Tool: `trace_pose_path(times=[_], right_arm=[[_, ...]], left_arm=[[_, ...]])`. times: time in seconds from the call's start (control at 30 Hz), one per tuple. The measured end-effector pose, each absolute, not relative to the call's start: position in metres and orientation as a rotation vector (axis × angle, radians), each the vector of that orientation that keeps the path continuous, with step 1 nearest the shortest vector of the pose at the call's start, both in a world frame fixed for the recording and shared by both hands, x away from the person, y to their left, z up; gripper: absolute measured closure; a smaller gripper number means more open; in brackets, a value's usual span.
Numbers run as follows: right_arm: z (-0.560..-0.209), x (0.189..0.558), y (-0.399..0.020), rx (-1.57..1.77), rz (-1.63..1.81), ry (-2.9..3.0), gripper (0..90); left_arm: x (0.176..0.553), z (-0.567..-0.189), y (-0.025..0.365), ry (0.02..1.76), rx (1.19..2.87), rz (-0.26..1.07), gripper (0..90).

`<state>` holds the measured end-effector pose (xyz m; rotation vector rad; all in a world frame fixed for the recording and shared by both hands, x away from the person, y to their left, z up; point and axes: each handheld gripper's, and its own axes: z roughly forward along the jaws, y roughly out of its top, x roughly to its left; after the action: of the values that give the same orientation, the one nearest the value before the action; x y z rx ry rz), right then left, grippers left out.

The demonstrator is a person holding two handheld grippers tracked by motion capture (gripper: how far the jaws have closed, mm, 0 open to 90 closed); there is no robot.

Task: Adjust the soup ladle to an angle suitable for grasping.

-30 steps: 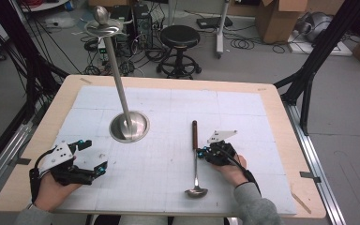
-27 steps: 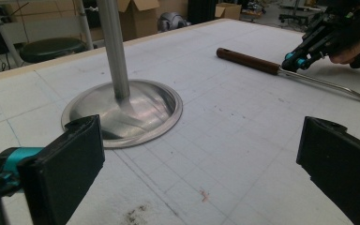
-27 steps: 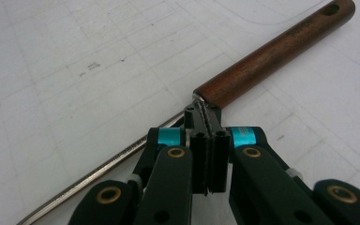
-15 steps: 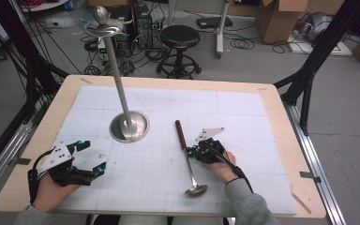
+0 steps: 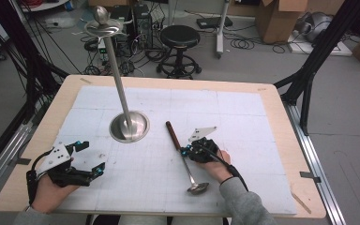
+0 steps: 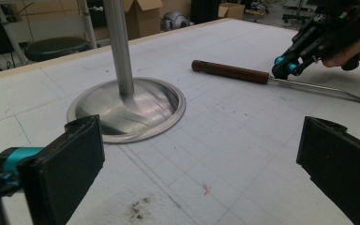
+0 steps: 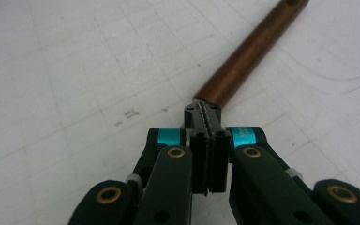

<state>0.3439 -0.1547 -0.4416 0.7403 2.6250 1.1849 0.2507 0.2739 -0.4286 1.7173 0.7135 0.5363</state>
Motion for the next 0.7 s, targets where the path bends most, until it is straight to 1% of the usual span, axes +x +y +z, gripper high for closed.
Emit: trace_pose_path(times=[0.1,0.4,0.7], right_arm=[[-0.434,0.339,-0.157,0.732,1.253,2.631,90.0],[-0.428,0.317,-0.148,0.609,1.21,2.741,90.0],[-0.432,0.305,-0.139,0.532,1.117,2.843,90.0]], left_arm=[[0.251,-0.429,0.274,0.712,1.719,0.535,1.7],[0.251,-0.428,0.273,0.711,1.717,0.535,1.7],[0.252,-0.428,0.273,0.708,1.717,0.531,1.7]])
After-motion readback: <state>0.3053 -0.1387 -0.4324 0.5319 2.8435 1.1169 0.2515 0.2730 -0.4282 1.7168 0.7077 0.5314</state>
